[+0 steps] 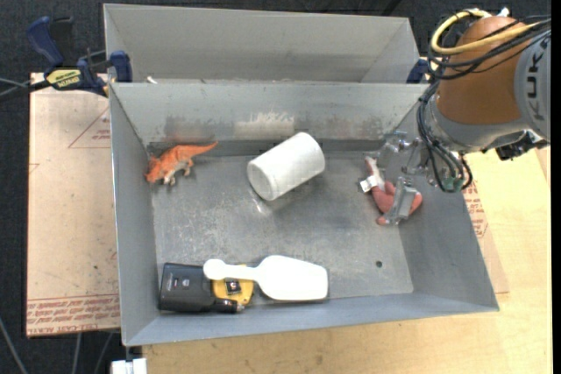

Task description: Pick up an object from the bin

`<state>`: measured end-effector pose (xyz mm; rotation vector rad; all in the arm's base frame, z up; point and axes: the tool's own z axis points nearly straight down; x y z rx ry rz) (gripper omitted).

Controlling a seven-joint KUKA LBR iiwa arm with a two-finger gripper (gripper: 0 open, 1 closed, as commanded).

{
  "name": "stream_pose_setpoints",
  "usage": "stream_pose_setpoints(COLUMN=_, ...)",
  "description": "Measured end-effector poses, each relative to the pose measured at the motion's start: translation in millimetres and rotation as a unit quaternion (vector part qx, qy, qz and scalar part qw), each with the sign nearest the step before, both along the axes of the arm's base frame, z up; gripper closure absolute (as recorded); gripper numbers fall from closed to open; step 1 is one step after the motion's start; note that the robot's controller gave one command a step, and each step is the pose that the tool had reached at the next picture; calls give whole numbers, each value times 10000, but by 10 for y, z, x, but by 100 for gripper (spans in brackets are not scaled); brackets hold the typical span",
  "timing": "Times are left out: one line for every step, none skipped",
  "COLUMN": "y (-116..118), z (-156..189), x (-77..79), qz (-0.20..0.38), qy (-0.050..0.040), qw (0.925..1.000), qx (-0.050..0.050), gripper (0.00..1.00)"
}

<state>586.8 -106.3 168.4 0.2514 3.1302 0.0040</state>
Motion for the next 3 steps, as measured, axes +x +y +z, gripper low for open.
stream_pose_setpoints(y=-220, z=-221, x=-16, qz=285, qy=-22, qw=9996, qx=-14, gripper=0)
stream_pose_setpoints(y=-215, z=-506, x=186, qz=182, qy=-42, qw=9998, qx=-10, gripper=0)
stream_pose_setpoints(y=-214, z=-971, x=366, qz=-144, qy=-57, qw=9999, qx=-16, gripper=100)
